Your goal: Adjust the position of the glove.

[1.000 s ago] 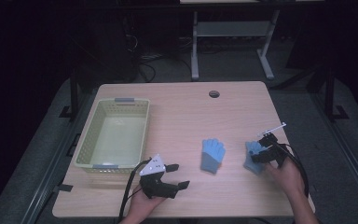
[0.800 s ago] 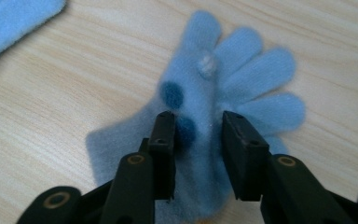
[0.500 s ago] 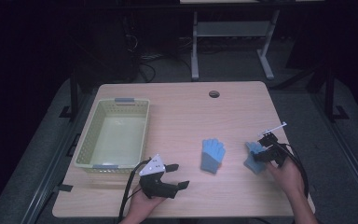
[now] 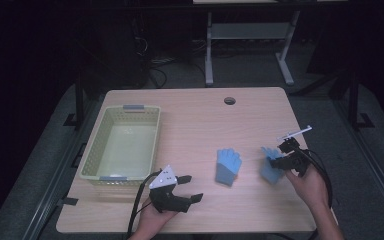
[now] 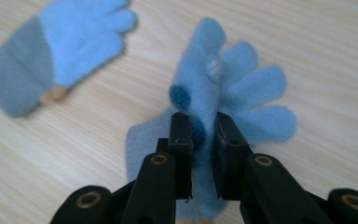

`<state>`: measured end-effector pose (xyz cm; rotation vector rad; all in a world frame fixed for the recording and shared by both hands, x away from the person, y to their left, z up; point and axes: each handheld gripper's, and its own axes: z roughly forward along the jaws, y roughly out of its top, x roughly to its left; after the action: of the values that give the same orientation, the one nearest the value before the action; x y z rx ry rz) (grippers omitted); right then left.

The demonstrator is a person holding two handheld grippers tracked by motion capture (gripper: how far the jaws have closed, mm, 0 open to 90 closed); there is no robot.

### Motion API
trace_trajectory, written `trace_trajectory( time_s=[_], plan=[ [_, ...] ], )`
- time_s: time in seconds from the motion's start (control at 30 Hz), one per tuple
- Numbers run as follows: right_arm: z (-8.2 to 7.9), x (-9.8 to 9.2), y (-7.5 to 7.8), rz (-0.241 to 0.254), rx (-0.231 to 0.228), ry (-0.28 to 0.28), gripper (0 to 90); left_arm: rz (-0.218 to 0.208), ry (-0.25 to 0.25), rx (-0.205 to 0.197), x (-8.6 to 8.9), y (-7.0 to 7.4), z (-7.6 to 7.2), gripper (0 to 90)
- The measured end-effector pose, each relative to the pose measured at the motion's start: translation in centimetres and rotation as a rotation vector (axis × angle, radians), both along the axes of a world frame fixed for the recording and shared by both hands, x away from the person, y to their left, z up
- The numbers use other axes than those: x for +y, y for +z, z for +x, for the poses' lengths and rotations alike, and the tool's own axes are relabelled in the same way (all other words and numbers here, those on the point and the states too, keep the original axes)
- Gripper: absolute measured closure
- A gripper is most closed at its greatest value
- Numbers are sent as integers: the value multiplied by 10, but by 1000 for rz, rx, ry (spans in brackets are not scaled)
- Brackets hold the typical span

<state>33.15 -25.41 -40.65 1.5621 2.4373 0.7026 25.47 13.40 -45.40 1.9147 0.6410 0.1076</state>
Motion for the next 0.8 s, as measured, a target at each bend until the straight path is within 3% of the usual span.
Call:
trace_trajectory(
  time_s=[0.23, 0.6, 0.8],
  plan=[
    [1, 18, 18, 4, -42, 57, 792, 2, 1, -3, 2, 1, 1, 247],
    [5, 47, 34, 39, -50, 128, 792, -4, 4, -8, 3, 2, 1, 247],
    [9, 63, 36, 44, -48, 164, 792, -4, 5, -7, 3, 2, 1, 247]
  ],
)
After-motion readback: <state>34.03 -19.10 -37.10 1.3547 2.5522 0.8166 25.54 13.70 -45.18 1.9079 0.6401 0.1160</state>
